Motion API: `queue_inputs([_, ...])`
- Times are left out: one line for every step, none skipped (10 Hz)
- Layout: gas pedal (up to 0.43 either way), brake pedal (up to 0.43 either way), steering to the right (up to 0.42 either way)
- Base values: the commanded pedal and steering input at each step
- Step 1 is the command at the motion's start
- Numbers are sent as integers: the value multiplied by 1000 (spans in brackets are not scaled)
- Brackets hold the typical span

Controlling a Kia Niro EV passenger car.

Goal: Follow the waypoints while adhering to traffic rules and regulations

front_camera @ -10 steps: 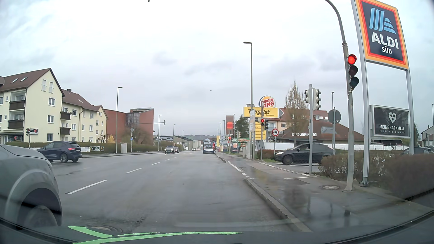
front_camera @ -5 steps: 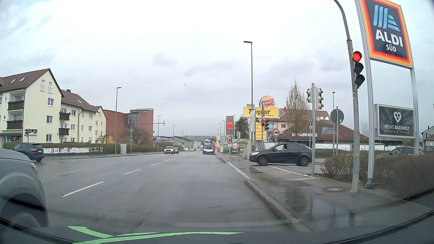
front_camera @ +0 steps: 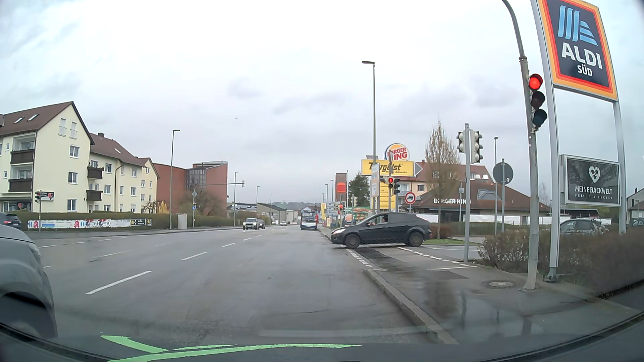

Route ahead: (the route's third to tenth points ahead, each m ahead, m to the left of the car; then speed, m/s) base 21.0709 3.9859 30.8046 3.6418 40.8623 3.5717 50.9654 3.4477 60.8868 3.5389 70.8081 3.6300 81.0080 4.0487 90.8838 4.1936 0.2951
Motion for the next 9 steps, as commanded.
queue_inputs([0, 152, 1])
queue_inputs([0, 152, 1])
queue_inputs([0, 159, 1])
queue_inputs([0, 165, 0])
queue_inputs([0, 171, 0])
queue_inputs([0, 177, 1])
queue_inputs([0, 183, 0])
queue_inputs([0, 183, 0])
queue_inputs([0, 177, 0])
